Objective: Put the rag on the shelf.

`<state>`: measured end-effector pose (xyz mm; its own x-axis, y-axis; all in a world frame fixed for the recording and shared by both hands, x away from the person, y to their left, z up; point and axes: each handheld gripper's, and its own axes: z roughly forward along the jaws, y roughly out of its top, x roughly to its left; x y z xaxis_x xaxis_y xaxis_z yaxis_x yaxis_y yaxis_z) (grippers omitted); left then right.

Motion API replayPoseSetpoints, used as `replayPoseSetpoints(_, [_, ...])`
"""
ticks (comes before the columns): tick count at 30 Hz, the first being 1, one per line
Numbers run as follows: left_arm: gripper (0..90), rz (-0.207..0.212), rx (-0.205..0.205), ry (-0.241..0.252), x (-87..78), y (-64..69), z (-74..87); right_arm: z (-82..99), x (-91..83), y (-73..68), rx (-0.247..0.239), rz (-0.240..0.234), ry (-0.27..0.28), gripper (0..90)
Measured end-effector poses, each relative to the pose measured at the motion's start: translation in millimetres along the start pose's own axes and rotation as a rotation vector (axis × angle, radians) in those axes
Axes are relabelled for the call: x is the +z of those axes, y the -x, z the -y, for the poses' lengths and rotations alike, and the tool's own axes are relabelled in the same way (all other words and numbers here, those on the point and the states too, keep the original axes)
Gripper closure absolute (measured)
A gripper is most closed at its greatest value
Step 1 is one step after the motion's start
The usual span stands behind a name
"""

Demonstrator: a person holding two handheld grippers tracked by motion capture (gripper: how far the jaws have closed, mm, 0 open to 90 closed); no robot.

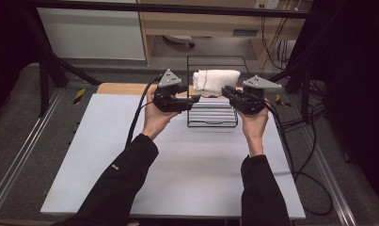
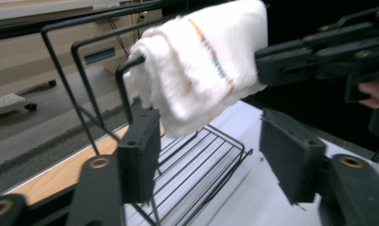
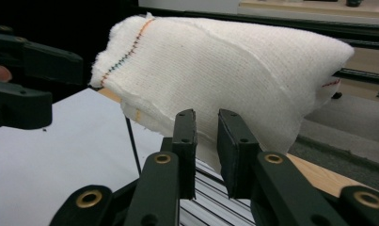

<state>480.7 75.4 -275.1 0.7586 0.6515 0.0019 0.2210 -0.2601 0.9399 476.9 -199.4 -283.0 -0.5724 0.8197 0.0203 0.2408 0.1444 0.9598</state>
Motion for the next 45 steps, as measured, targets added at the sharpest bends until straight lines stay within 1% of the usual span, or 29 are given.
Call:
replayPoseSetpoints(2, [32.1, -0.002, -0.004, -0.002, -3.1, -1.6, 4.3, 0.6, -5.0, -1.2, 0.002, -0.019, 0.011, 72.3])
replayPoseSetpoints(5, [26.6, -0.008, -0.008, -0.008, -8.1, -4.0, 12.5, 2.0, -14.0, -3.8, -0.007, -0.026, 0.026, 59.3])
replayPoseSetpoints(6, [25.2, -0.01, -0.01, -0.008, -9.5, -4.6, 14.8, 2.5, -17.2, -4.1, -0.006, -0.03, 0.028, 57.2])
replayPoseSetpoints(9, [19.1, -0.013, -0.02, -0.006, -15.9, -8.2, 25.2, 5.2, -25.2, -4.7, 0.012, -0.047, 0.03, 45.2])
replayPoseSetpoints(12, [14.1, -0.019, -0.027, -0.015, -21.3, -11.2, 35.5, 10.2, -30.9, -5.1, 0.026, -0.056, 0.02, 33.2])
replayPoseSetpoints(14, [11.7, -0.015, -0.031, -0.022, -25.5, -12.9, 43.0, 14.5, -33.5, -4.9, 0.035, -0.058, 0.012, 25.9])
replayPoseSetpoints(17, [8.9, -0.012, -0.036, -0.032, -32.3, -15.0, 54.2, 22.6, -35.9, -4.3, 0.049, -0.067, -0.018, 17.8])
replayPoseSetpoints(18, [8.2, -0.011, -0.037, -0.041, -35.2, -15.7, 58.6, 24.9, -36.6, -4.0, 0.051, -0.071, -0.024, 16.3])
replayPoseSetpoints(23, [5.3, -0.036, -0.036, -0.082, -51.1, -21.2, 81.0, 39.8, -41.1, -3.7, 0.073, -0.112, -0.031, 10.3])
replayPoseSetpoints(28, [5.2, -0.065, -0.054, -0.089, -71.9, -29.1, 98.2, 51.5, -44.2, -6.8, 0.079, -0.136, -0.058, 5.8])
replayPoseSetpoints(31, [5.2, -0.08, -0.052, -0.1, -83.8, -33.1, 110.7, 58.8, -45.2, -8.9, 0.074, -0.145, -0.077, 3.5])
replayPoseSetpoints(33, [5.2, -0.091, -0.062, -0.101, -91.8, -36.2, 120.2, 64.0, -45.9, -10.3, 0.07, -0.145, -0.093, 2.7])
replayPoseSetpoints(35, [5.2, -0.1, -0.07, -0.111, -98.9, -39.3, 129.8, 70.1, -46.7, -11.7, 0.068, -0.156, -0.103, 1.8])
replayPoseSetpoints(38, [5.2, -0.114, -0.068, -0.134, -108.8, -42.5, 143.5, 79.5, -47.5, -13.2, 0.068, -0.169, -0.123, 0.4])
replayPoseSetpoints(40, [5.2, -0.121, -0.077, -0.135, -114.9, -42.9, 152.3, 85.9, -48.8, -14.4, 0.072, -0.184, -0.124, 0.4])
replayPoseSetpoints(42, [5.2, -0.122, -0.078, -0.145, -121.2, -43.1, 160.3, 92.3, -50.6, -15.0, 0.074, -0.189, -0.12, 0.4])
replayPoseSetpoints(45, [5.3, -0.128, -0.087, -0.15, -130.3, -43.3, 169.8, 102.2, -52.9, -15.1, 0.084, -0.2, -0.128, 0.3])
